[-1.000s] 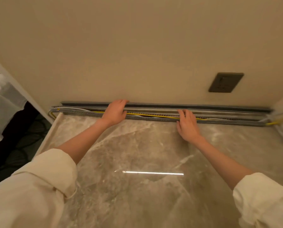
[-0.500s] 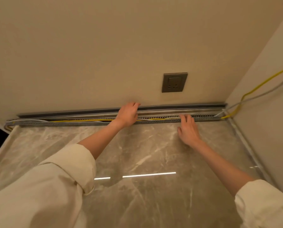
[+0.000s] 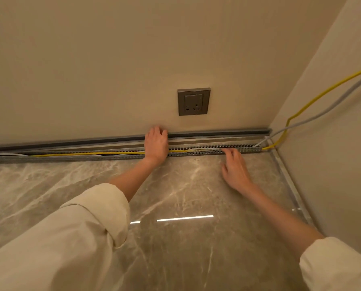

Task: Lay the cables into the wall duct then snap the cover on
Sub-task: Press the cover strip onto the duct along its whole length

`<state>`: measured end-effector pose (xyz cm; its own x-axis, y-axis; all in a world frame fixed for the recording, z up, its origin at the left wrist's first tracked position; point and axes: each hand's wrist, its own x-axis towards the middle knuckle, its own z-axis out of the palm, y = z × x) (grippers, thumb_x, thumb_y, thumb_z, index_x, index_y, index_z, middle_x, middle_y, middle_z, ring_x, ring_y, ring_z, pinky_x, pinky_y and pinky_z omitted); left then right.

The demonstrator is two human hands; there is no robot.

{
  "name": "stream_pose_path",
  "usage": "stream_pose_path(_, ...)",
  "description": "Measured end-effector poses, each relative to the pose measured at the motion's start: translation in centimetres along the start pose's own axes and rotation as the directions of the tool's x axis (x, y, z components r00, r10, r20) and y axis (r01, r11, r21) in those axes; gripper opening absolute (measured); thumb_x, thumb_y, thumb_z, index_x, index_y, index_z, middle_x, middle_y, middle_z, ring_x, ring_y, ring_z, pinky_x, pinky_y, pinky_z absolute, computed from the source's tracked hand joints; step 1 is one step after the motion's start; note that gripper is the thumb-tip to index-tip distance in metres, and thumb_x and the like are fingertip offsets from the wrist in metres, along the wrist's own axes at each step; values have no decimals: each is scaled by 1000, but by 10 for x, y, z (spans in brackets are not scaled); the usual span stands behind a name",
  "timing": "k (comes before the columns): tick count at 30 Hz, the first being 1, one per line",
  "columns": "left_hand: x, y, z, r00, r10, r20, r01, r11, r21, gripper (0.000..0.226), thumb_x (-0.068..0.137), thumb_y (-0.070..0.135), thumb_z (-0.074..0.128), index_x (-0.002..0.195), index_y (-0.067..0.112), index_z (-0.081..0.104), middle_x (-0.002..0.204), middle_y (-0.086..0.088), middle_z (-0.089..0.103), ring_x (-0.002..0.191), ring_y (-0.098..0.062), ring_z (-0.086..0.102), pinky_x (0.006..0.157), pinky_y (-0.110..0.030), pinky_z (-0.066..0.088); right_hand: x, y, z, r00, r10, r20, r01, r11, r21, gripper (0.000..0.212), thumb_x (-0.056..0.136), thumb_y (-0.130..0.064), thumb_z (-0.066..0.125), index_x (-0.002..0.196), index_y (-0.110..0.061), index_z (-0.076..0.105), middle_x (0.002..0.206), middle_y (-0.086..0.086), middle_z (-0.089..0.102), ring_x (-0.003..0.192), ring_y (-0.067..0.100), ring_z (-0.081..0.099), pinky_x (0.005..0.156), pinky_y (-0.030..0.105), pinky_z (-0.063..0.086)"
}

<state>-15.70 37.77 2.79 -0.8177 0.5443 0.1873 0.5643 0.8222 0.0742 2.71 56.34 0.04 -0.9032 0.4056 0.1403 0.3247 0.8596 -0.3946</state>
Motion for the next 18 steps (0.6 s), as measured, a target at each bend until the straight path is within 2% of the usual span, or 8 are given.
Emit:
stream_pose_path(9, 6, 10, 7, 993, -95, -67, 100, 992, 77, 16, 86, 3, 53, 101, 5, 53, 106, -18, 54, 100, -35, 48, 85, -42, 41, 7, 16, 3, 1000, 5, -21, -3, 996, 88, 51, 86, -2, 53, 135, -4, 38, 128, 16, 41, 116, 28, 46, 102, 38, 39)
stream_pose_path(14, 5, 2, -2, 996, -2, -88, 14, 991, 132, 23, 76, -8, 53, 96, 4, 52, 100, -19, 55, 95, -36, 49, 80, -42, 40, 8, 19, 5, 998, -13, -55, 20, 991, 134, 48, 86, -2, 54, 132, -5, 41, 127, 15, 42, 112, 25, 48, 99, 34, 40)
stream_pose_path(16, 6, -7, -8, 994, 18, -110, -2, 990, 144, 28, 71, -11, 55, 94, 4, 50, 98, -19, 55, 92, -36, 50, 76, -42, 41, 11, 20, 5, 998, 31, -61, -16, 974, 227, 42, 87, -7, 56, 128, -7, 44, 123, 12, 44, 107, 21, 49, 93, 29, 40)
stream_pose_path(18, 6, -17, -14, 993, 38, -111, -20, 987, 161, 33, 65, -14, 58, 91, 4, 49, 95, -19, 54, 88, -36, 50, 71, -42, 42, 20, 16, 3, 983, 180, -32, -145, 874, 464, 35, 88, -18, 61, 119, -7, 48, 116, 9, 50, 99, 17, 52, 86, 24, 43)
